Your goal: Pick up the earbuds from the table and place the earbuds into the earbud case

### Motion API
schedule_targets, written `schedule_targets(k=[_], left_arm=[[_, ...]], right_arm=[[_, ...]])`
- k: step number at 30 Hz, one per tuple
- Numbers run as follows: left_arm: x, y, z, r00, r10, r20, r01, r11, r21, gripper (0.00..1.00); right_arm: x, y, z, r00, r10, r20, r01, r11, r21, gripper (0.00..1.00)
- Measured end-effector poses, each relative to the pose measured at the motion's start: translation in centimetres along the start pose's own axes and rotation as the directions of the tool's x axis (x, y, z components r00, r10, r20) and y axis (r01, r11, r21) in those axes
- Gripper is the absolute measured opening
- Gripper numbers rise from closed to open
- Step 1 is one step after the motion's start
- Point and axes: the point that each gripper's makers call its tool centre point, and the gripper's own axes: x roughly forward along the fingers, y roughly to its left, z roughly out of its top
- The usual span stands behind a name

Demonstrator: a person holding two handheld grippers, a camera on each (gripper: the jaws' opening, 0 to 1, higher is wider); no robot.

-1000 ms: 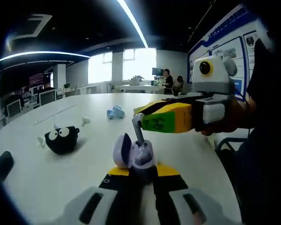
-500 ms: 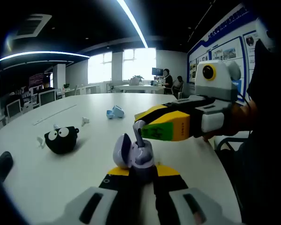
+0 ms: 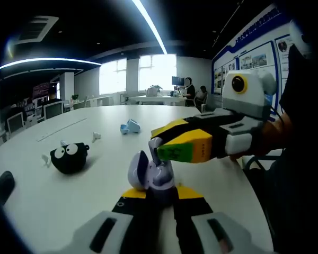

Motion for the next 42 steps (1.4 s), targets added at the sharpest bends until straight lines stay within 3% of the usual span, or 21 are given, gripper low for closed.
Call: schedule_targets(k=[19,24,34,37,39,40,42], left_arm=[[0.0,0.0,0.0,1.0,-0.003,0.001,0.003,1.0,0.002,0.19],[0.0,-0.1,0.0,1.0,-0.004,0.001,0.004,1.0,0.003,0.19],[0.0,0.0,0.0,1.0,-0.004,0.001,0.004,1.0,0.001,0.19],[0.0,0.0,0.0,1.0,-0.004,0.001,0.004,1.0,0.001,0.19],[0.0,0.0,0.0,1.0,-0.005,0.002,0.005,1.0,0.001,0.19],[0.0,0.0,0.0,1.0,-0.005,0.002,0.005,1.0,0.001,0.19],[0.0,0.0,0.0,1.0,-0.004,0.002,0.004,1.0,0.002,0.19]], right_arm=[[-0.3,0.1,-1.5,0.998,-0.003,-0.065,0.004,1.0,0.023,0.12],[-0.4,0.1,-1.5,0.998,-0.002,-0.066,0.004,1.0,0.026,0.12],[-1.1,-0.7,-0.2,1.0,0.007,-0.029,-0.003,0.993,0.121,0.14],[-0.8,-0.9,0.6,0.998,0.06,-0.028,-0.053,0.98,0.194,0.17],[-0.3,-0.9,1.3,0.986,0.165,-0.039,-0.148,0.949,0.279,0.17],[-0.1,-1.0,1.8,0.977,0.21,-0.031,-0.188,0.923,0.337,0.18],[0.4,-1.7,2.5,0.955,0.296,-0.029,-0.249,0.849,0.466,0.19]])
